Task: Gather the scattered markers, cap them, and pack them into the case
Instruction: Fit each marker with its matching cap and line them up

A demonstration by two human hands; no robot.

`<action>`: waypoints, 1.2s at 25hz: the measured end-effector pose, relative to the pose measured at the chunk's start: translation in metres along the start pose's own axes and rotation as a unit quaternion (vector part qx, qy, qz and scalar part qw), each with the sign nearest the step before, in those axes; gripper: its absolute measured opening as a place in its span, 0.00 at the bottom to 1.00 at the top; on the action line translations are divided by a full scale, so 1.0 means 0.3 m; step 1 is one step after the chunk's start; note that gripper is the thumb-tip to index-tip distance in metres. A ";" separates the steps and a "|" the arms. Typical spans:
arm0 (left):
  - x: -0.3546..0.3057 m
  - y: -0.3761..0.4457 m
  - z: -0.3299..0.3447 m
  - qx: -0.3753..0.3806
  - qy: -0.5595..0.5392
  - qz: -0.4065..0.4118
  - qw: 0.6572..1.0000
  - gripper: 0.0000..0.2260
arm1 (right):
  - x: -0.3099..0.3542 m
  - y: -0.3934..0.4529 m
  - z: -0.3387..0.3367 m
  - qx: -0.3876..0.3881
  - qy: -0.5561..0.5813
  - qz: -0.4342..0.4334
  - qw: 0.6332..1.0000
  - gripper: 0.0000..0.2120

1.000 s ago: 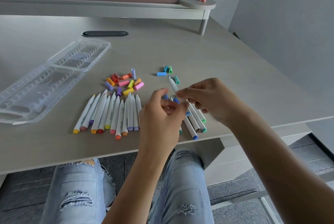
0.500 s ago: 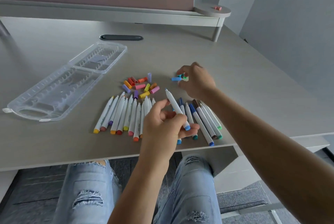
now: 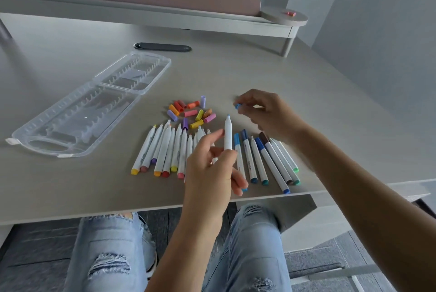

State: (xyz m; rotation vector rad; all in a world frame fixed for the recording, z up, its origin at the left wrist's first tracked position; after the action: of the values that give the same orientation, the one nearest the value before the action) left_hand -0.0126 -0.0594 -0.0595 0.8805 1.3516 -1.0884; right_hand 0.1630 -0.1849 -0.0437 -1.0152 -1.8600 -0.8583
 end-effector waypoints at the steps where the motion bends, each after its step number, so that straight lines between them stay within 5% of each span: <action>1: 0.002 0.000 0.003 -0.002 -0.005 0.001 1.000 0.17 | 0.013 -0.040 -0.004 0.020 0.083 0.020 0.996 0.06; 4: 0.009 -0.007 0.024 0.010 -0.006 -0.003 1.000 0.16 | 0.057 -0.137 -0.020 0.081 0.191 0.034 0.978 0.10; 12: 0.020 -0.037 0.040 0.030 0.011 -0.006 0.999 0.17 | 0.066 -0.180 -0.055 0.079 0.192 0.049 0.977 0.13; 19: 0.026 -0.048 0.042 0.036 0.032 -0.011 0.999 0.17 | 0.078 -0.214 -0.044 0.157 0.214 0.082 0.961 0.16; 24: 0.027 -0.061 0.064 0.061 0.027 -0.017 0.998 0.14 | 0.073 -0.241 -0.068 0.133 0.241 0.083 0.958 0.16; 30: 0.021 -0.096 0.156 0.094 0.013 0.002 0.995 0.13 | 0.040 -0.329 -0.114 -0.029 0.335 0.142 0.931 0.10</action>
State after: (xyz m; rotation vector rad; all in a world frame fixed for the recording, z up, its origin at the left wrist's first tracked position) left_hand -0.0266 -0.1129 -0.0598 1.0370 1.2834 -1.2196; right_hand 0.0837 -0.2535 -0.0355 -0.8535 -1.0870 -0.9364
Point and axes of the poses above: each hand's wrist, its own y-axis towards the middle knuckle, its own z-axis out of the palm, x = y × z, the point moved 4 cm from there along y, towards the middle knuckle, and after that the axes turned 15 degrees about y, right-handed, at the moved point
